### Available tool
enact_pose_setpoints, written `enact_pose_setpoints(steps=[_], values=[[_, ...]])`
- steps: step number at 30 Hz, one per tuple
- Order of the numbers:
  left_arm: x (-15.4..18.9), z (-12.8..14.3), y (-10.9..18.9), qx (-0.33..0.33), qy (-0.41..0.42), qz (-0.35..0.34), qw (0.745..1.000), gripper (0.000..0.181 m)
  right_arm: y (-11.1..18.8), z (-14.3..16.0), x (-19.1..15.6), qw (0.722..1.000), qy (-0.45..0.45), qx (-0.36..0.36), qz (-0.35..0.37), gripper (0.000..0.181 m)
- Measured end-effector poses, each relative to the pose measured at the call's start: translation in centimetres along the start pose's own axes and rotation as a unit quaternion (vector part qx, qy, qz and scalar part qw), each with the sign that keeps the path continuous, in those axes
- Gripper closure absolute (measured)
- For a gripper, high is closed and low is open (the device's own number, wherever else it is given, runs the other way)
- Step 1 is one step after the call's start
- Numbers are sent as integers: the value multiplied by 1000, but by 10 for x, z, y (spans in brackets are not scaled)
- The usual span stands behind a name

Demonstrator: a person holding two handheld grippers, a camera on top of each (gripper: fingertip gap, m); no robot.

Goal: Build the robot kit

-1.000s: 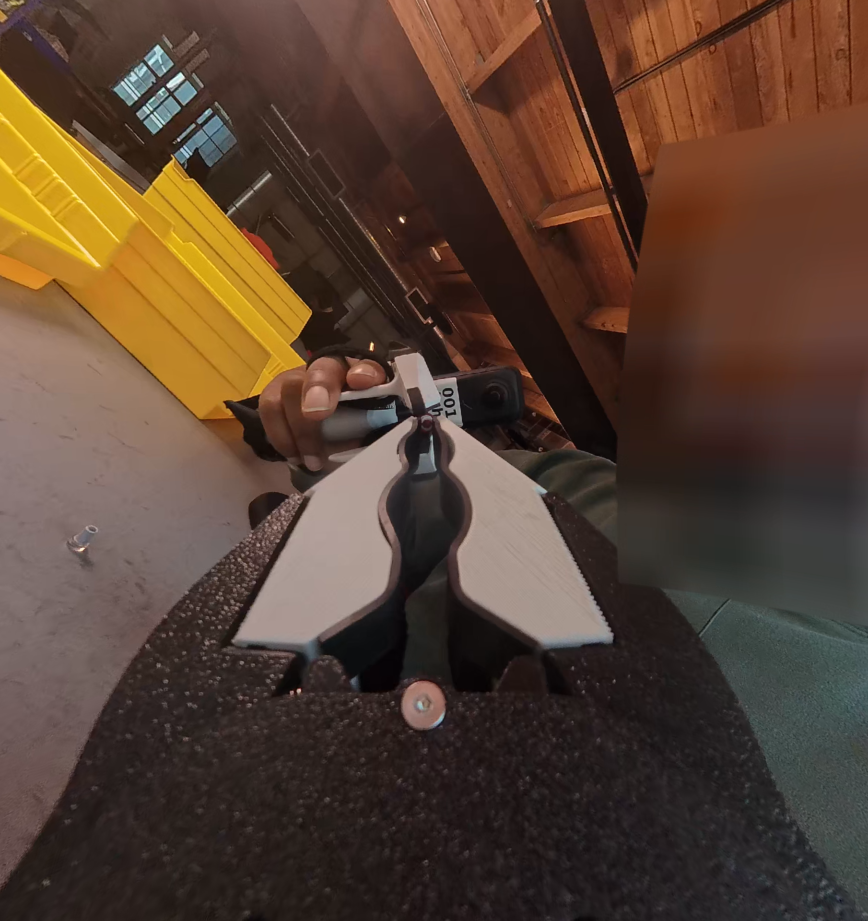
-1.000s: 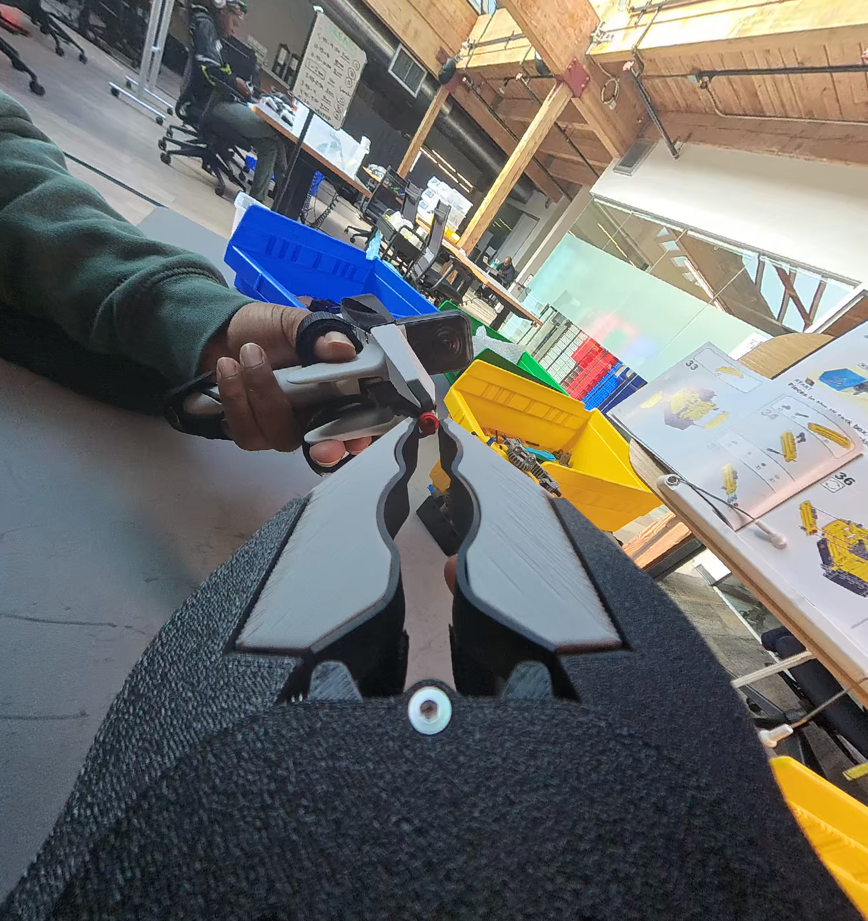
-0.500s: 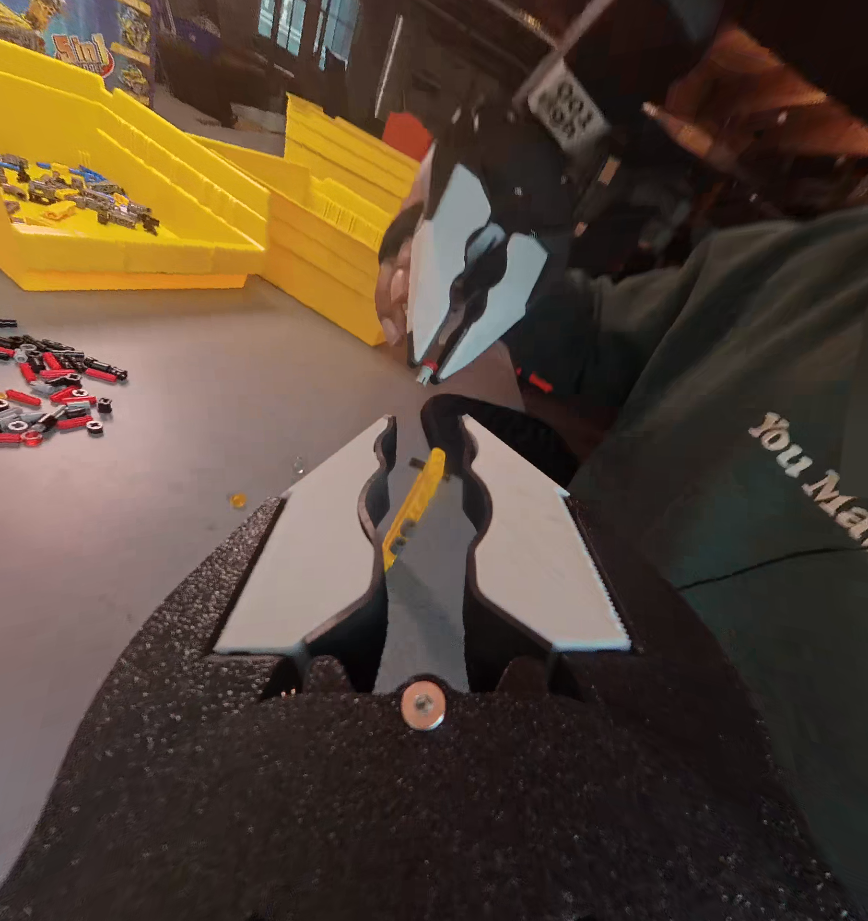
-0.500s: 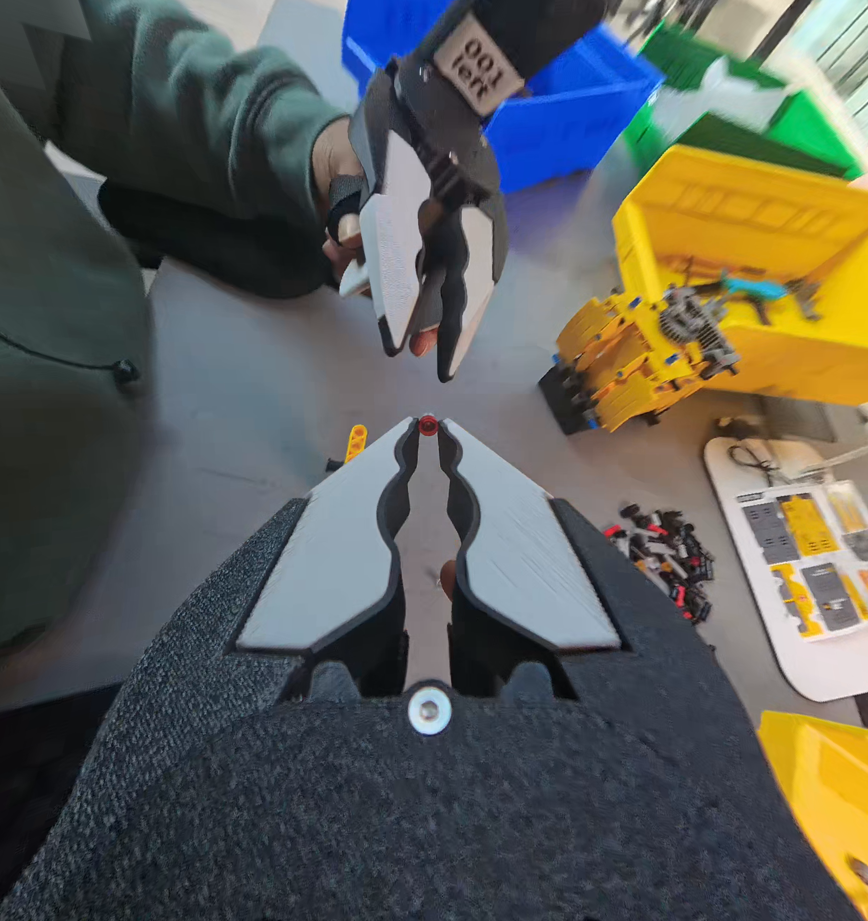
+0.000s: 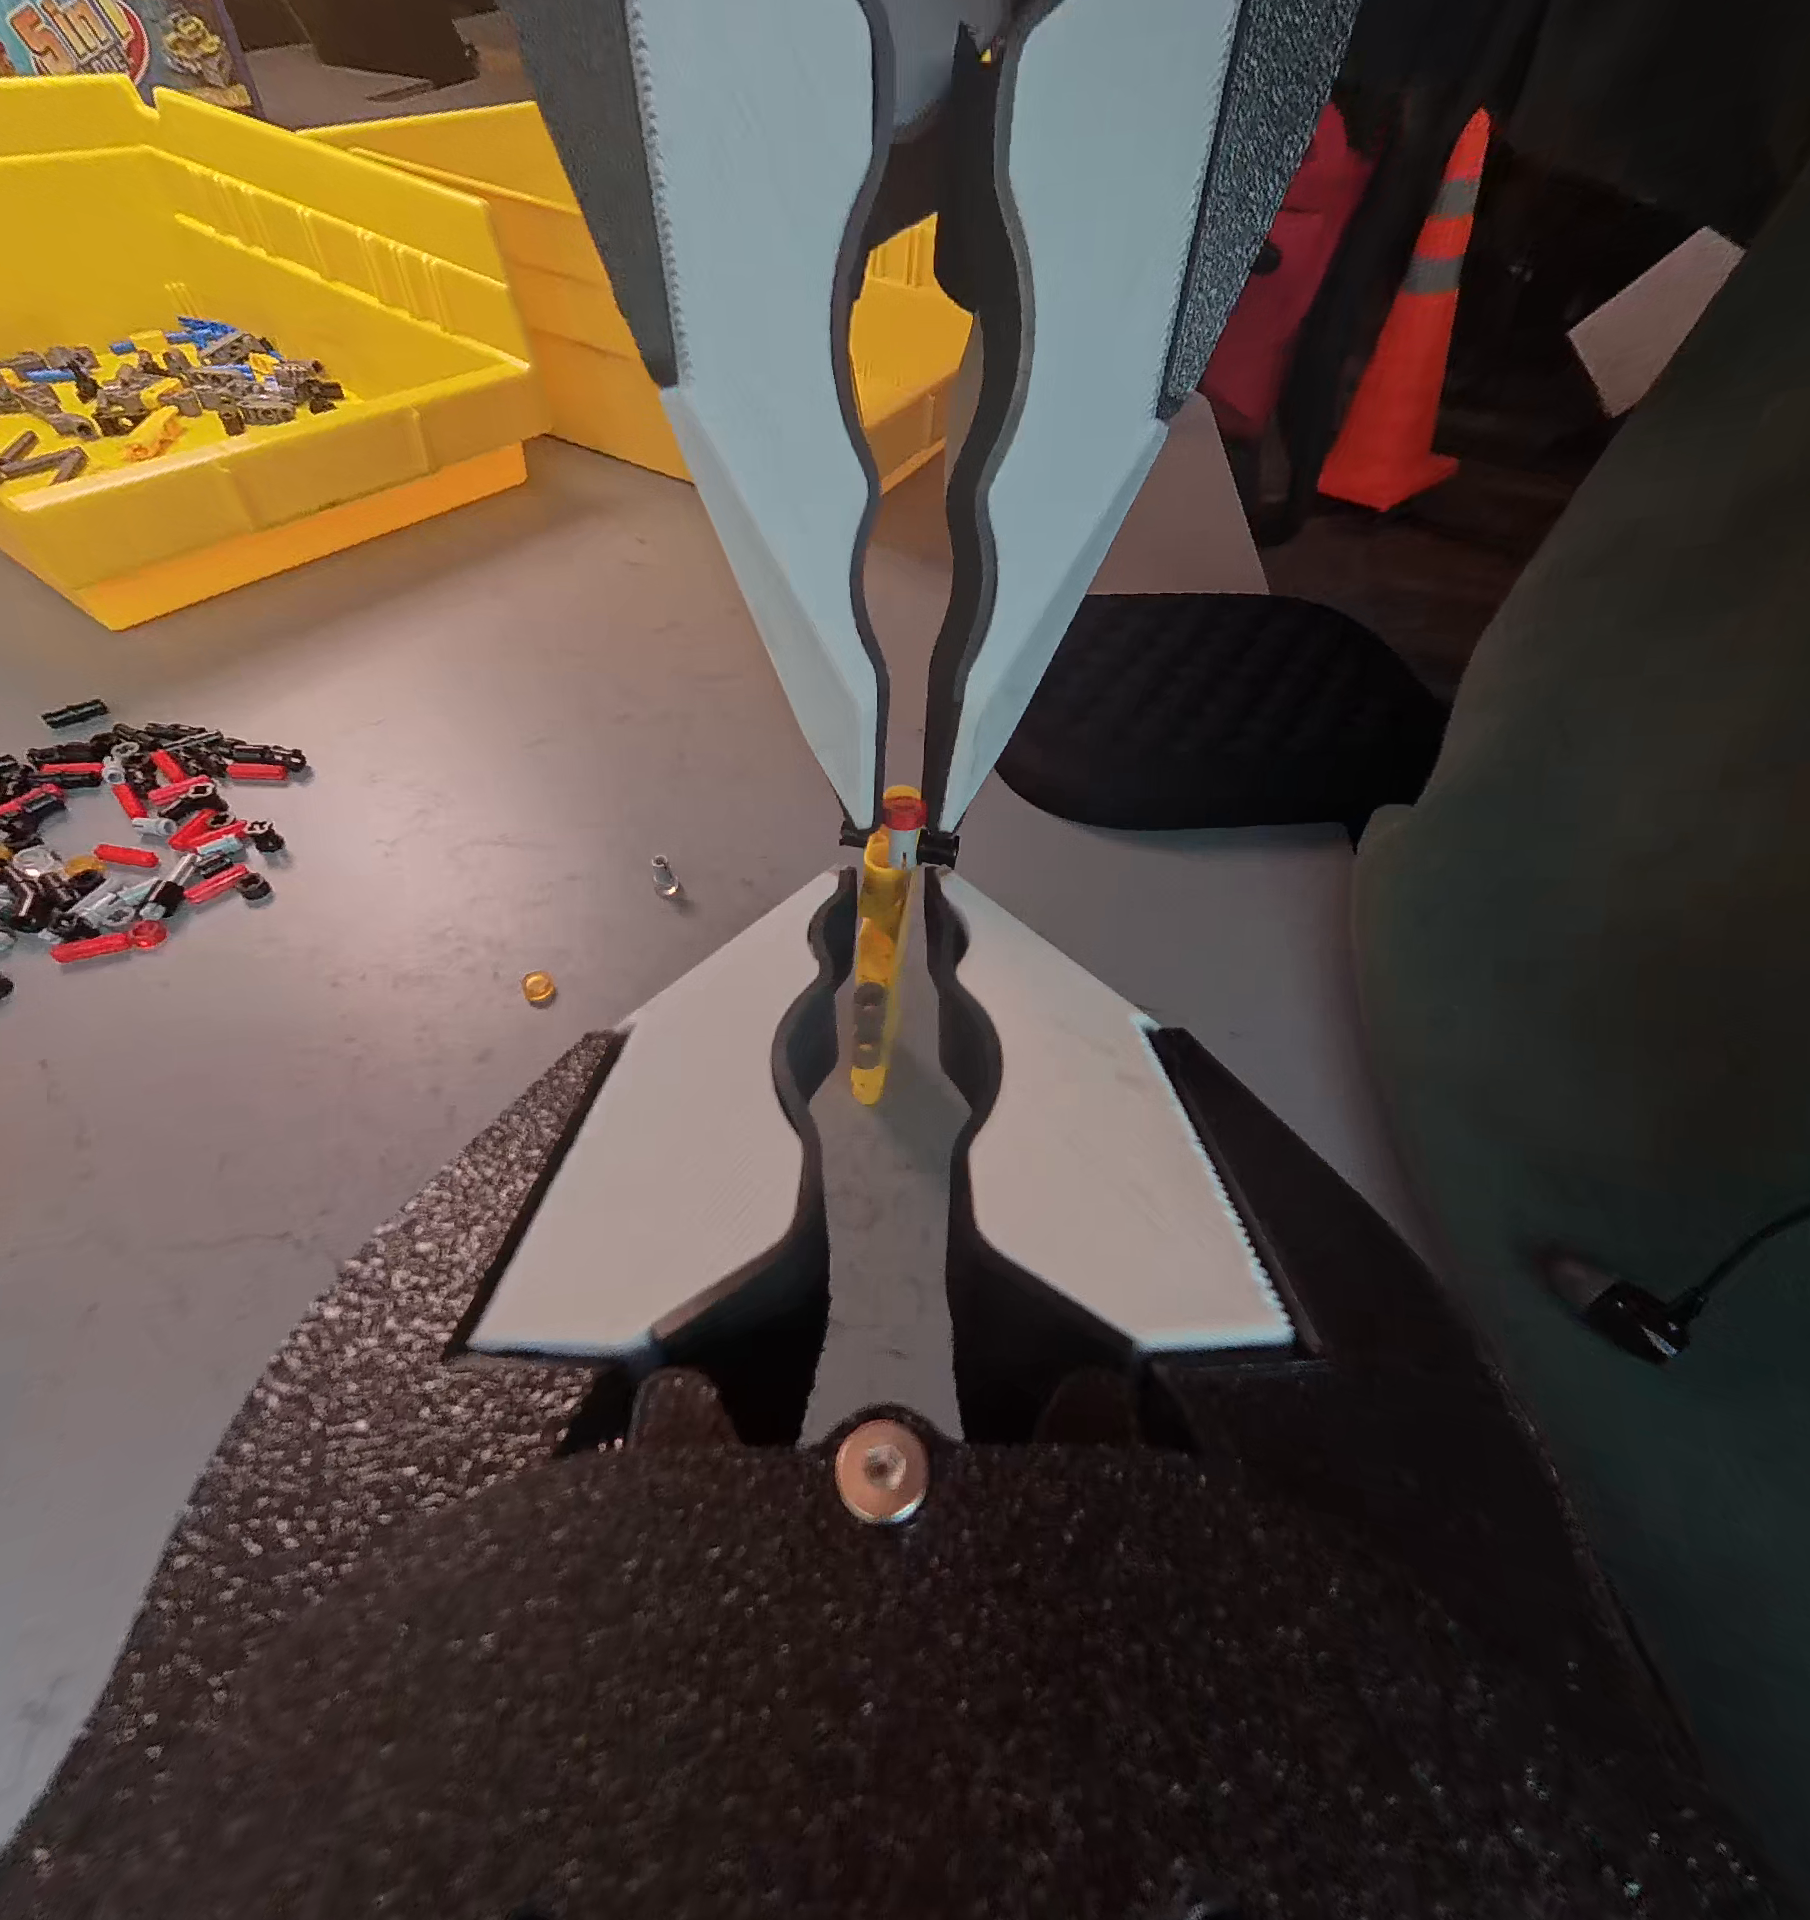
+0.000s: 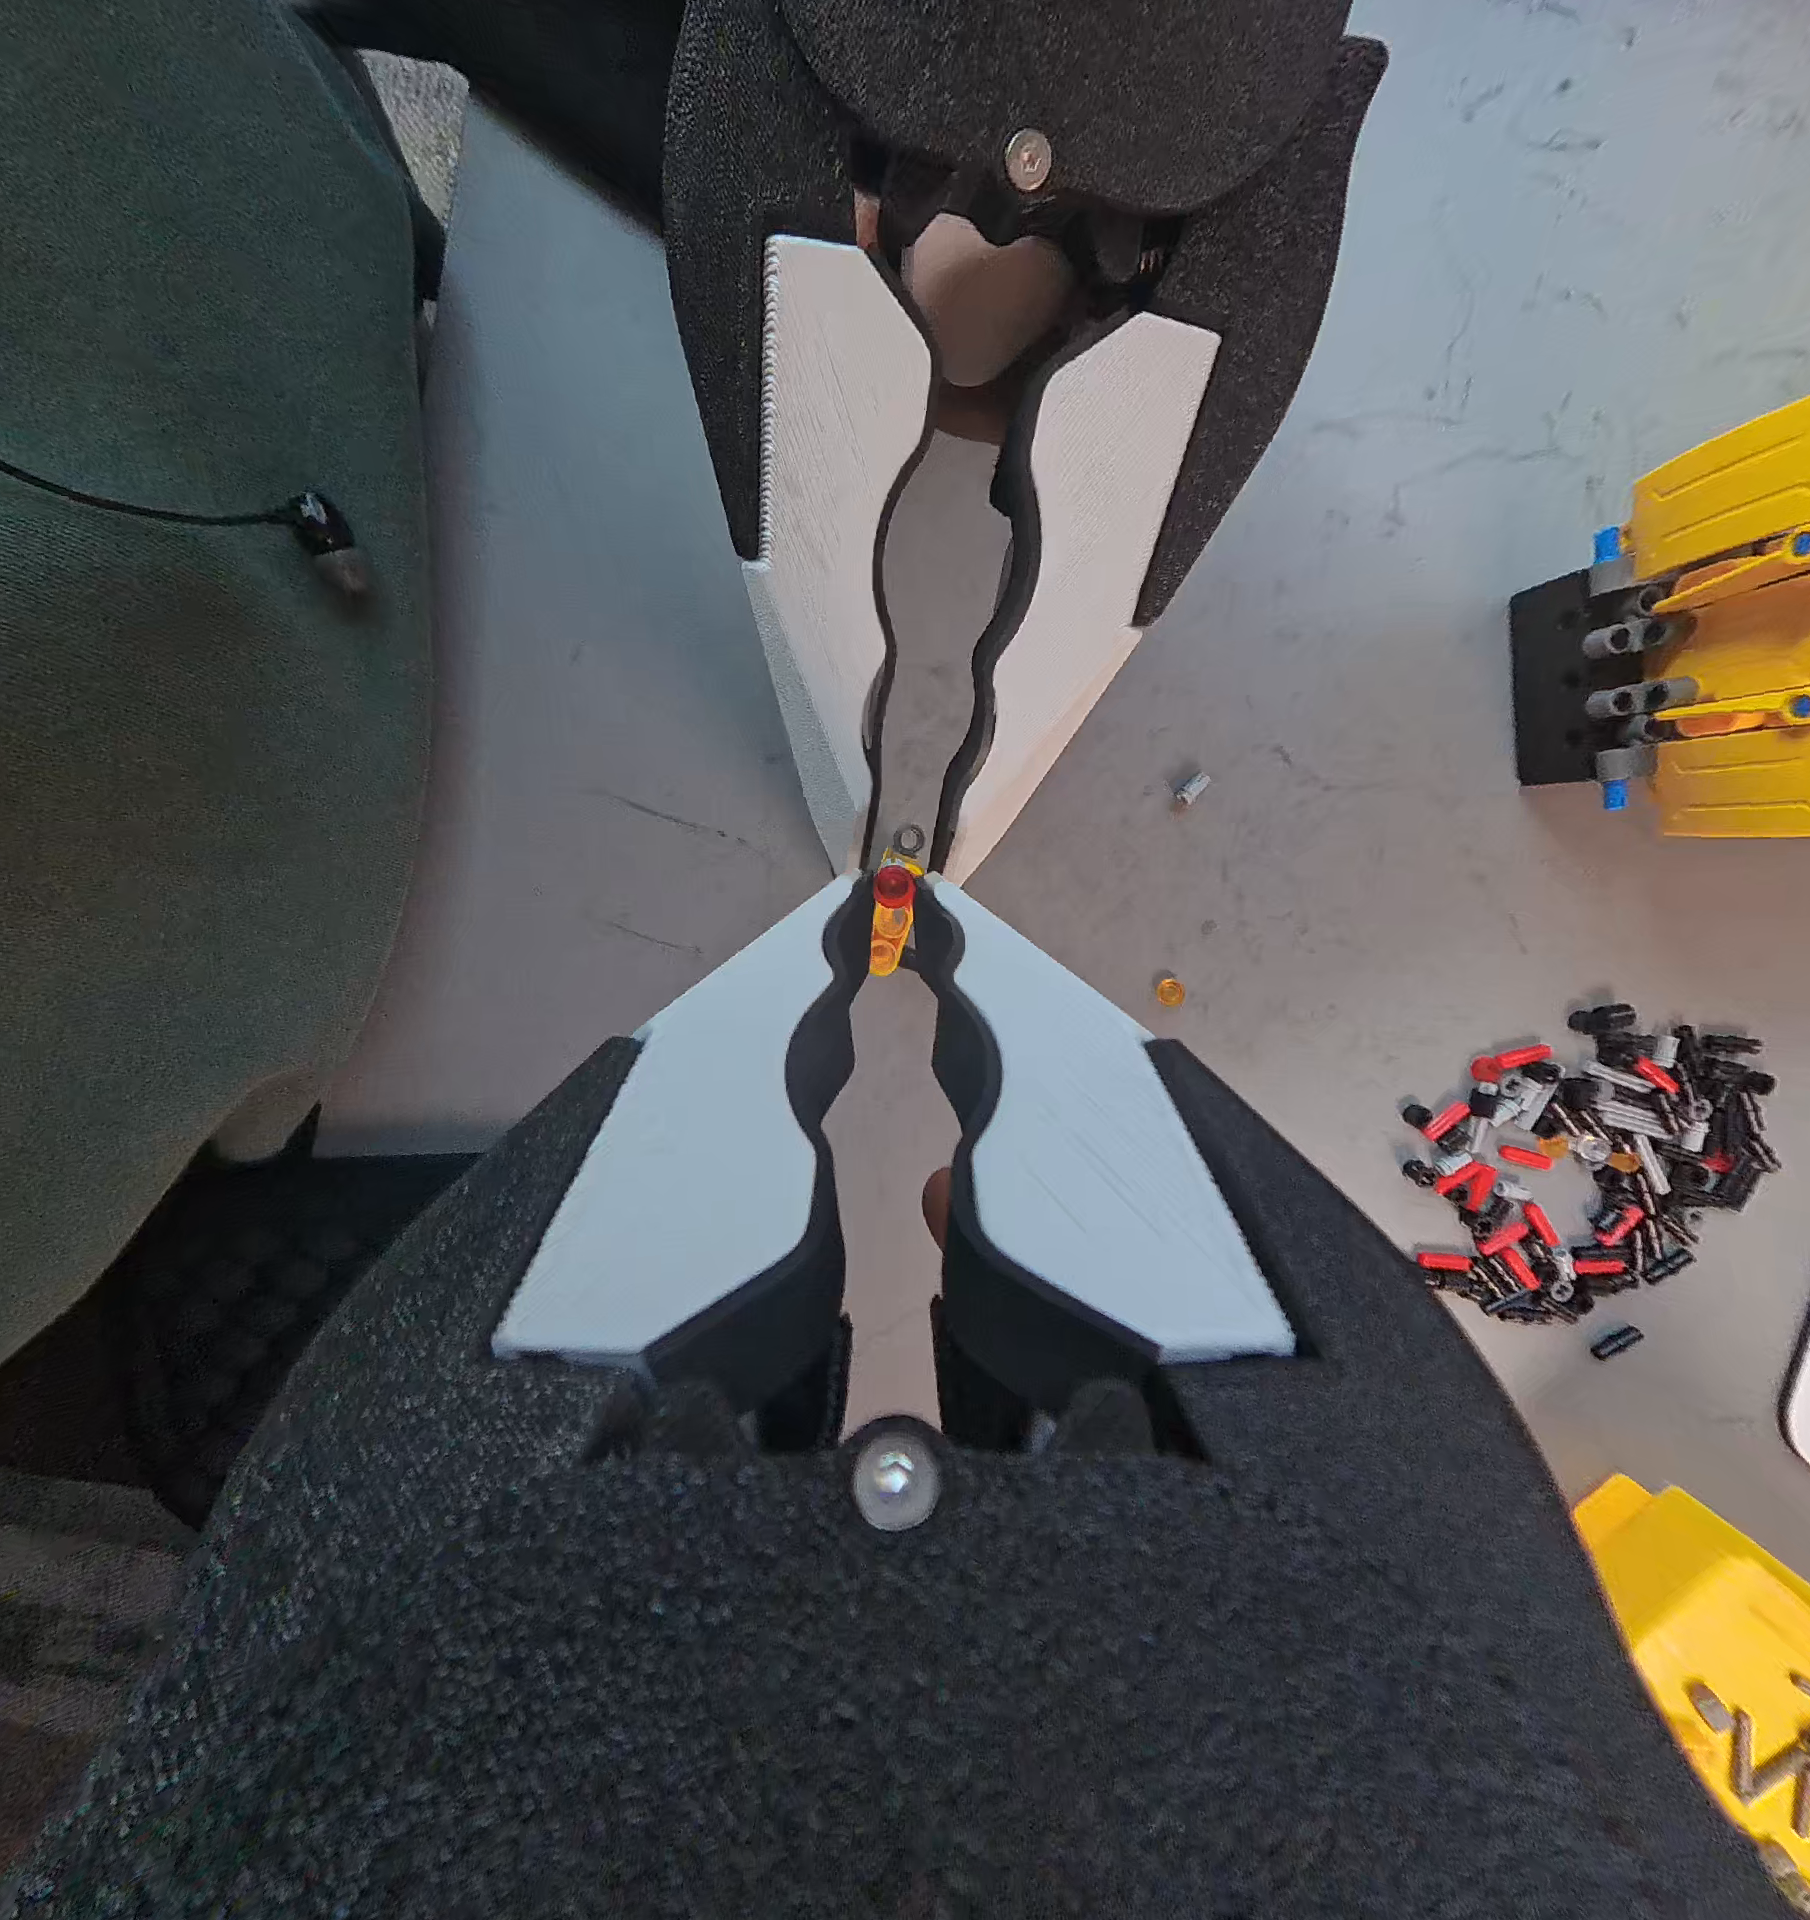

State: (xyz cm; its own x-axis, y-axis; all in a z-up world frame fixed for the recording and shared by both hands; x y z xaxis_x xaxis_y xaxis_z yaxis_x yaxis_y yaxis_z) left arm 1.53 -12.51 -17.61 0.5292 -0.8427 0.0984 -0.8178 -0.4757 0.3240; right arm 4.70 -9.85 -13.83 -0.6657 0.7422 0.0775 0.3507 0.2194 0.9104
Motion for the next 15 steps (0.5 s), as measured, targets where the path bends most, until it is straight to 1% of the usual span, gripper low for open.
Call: enact_pose_setpoints(steps=[3, 10, 15], values=[[0, 1, -2, -2, -4, -4, 1000, 174, 0, 0, 1, 1000, 5, -22, 4, 174], [0, 0, -4, -2, -11, -10, 1000, 174, 0, 0, 1, 998, 10, -57, 5, 174], [1, 0, -6, 0, -17, -17, 1000, 174, -1, -3, 0, 994, 38, -102, 9, 174]])
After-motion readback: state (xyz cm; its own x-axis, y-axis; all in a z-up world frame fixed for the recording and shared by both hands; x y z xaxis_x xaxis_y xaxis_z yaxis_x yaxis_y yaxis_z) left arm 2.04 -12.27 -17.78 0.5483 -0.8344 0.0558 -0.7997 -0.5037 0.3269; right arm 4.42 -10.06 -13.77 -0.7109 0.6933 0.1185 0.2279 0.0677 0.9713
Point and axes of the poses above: each gripper's, where its closed fingertips meet, y back along the fingers, z out of its underside, x = y × z across the jaws, the point moved 4 cm from there along y, back along the fingers, and after that the axes turned 3 degrees about z, right-handed, at the moved point
